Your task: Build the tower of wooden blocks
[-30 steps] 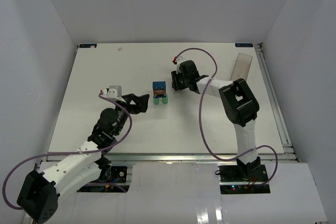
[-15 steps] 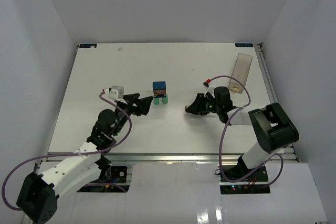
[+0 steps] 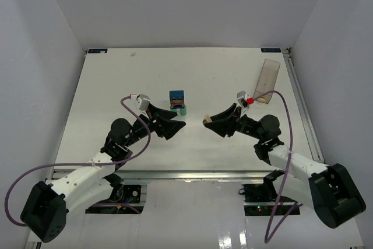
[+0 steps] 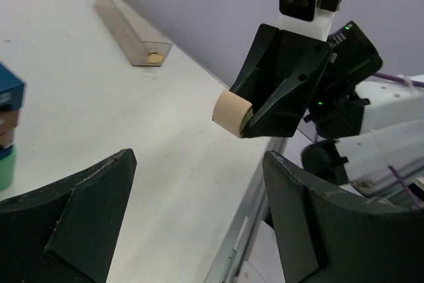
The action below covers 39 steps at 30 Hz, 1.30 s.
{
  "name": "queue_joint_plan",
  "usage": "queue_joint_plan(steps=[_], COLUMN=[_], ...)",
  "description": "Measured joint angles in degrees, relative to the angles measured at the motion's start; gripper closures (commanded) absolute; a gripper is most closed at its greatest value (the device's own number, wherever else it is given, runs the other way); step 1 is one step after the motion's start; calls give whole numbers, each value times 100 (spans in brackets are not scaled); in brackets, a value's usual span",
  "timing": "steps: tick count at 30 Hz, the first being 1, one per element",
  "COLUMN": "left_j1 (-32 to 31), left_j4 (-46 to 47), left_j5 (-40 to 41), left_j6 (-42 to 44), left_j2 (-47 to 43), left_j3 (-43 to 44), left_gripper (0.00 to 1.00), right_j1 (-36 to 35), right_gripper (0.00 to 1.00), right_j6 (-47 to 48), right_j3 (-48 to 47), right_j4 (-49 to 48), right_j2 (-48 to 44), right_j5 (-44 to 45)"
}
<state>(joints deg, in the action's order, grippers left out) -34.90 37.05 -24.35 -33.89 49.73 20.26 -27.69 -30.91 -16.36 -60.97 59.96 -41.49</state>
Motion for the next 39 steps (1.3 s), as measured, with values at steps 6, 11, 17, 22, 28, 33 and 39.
queue_joint_plan(steps=[6,11,17,22,28,33,39], left_j1=[-87,-334,-767,-931,-979,-1011,-1078], left_j4=[1256,2402,3117,3210,3267,3319,3349], left_j5=[-860,-1346,-1660,-1678,-1646,-1593,-1593], left_j6=[-550,-880,-868,-651,-504,-446,-405], left_j2=[362,1165,1758,1855,1969,2104,2169], left_j3=[-17,-36,-16,57,126,162,167], left_gripper=[18,21,21,23,29,35,39], right_j1=[-717,-953,-1032,-1073,-1099,-1145,-1256], right_gripper=[86,86,86,86,86,86,86], right_j6=[465,571,590,585,587,581,565], right_j3=[25,26,26,26,24,-27,-84], right_j4=[-54,-77,-121,-243,-430,-503,-525], right_j2=[-686,-706,-704,-676,-624,-476,-306], right_j5=[-4,48,85,84,86,-5,-181])
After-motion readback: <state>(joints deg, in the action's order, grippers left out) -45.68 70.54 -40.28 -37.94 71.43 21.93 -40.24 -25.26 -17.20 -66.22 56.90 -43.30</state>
